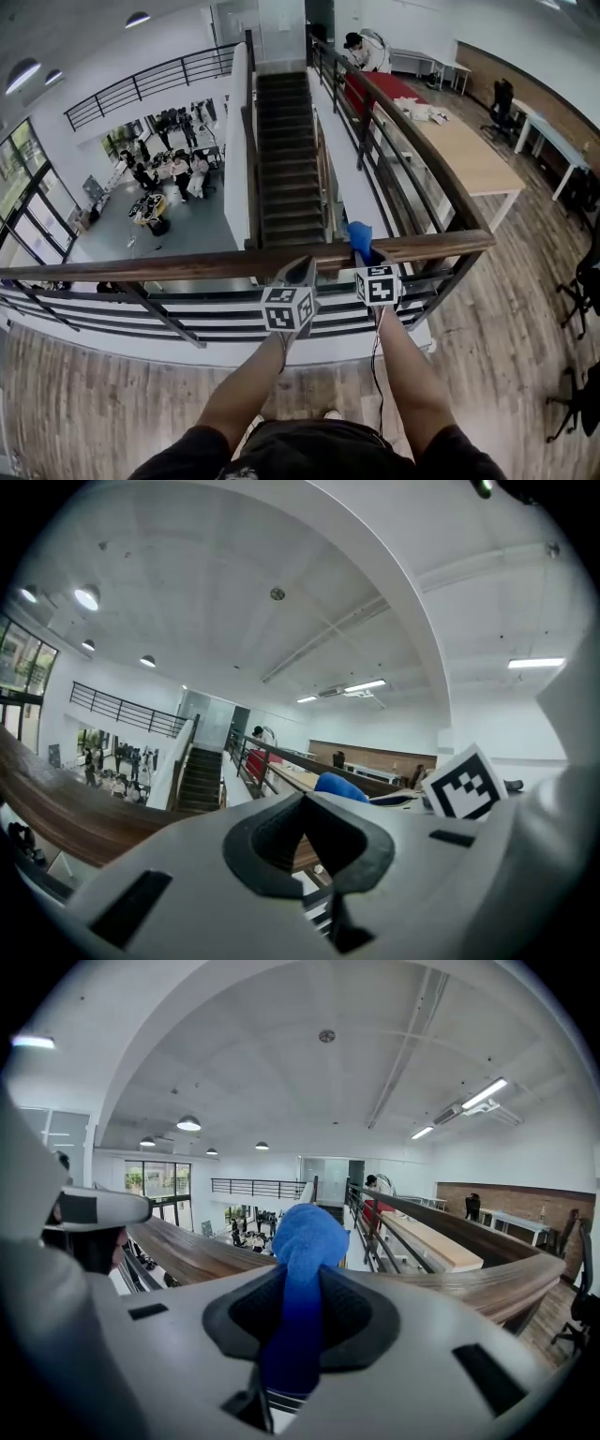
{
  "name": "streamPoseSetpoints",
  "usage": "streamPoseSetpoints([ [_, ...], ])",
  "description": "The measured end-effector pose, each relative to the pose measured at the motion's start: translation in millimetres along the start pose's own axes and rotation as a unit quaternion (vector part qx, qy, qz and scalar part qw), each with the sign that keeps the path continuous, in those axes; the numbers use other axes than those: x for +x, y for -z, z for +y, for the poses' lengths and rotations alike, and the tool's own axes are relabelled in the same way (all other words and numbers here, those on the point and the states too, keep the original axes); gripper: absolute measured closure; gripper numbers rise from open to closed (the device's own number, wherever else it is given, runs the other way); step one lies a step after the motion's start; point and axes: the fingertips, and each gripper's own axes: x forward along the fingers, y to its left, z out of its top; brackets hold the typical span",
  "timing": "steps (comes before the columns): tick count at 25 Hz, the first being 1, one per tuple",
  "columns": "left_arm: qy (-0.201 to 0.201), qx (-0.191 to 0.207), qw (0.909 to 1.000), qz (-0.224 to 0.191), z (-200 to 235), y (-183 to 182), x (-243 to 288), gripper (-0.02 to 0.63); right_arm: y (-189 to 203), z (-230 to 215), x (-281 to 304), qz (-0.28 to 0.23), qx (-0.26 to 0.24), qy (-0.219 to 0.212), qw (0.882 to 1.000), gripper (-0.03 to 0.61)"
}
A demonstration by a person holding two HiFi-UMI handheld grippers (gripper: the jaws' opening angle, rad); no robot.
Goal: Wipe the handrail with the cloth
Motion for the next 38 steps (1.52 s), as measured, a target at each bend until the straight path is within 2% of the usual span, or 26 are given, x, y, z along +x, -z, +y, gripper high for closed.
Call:
streamPoseSetpoints([
  [8,0.067,0.041,0.9968,0.017,-111.2,3.9,69.6,0.609,15.3,-120.1,-17.1,0.008,0.014,0.039,0.999,0.479],
  [16,0.097,0.05,0.993,0.045,-171.8,23.1,123.9,0.609,32.6,-232.7,-32.2,0.02,0.025,0.089,0.996,0.479],
  [21,0.118,0.053,0.9903,0.051,-202.7,29.3,145.2,0.609,44.0,-311.9,-44.4,0.04,0.016,0.139,0.989,0.479],
  [26,0.126,0.054,0.9894,0.049,-218.0,25.5,148.6,0.61,50.3,-379.5,-59.2,0.024,0.042,0.17,0.984,0.479],
  [32,0.099,0.062,0.9918,0.053,-200.2,28.5,144.5,0.61,66.4,-433.7,-66.5,0.029,0.069,0.198,0.977,0.479],
  [35,0.088,0.06,0.9929,0.054,-188.0,35.0,138.0,0.61,68.3,-436.5,-70.9,0.013,0.077,0.215,0.973,0.479],
  [38,0.082,0.05,0.9941,0.049,-169.1,37.5,122.9,0.609,51.6,-406.4,-76.9,-0.046,0.068,0.204,0.975,0.479],
])
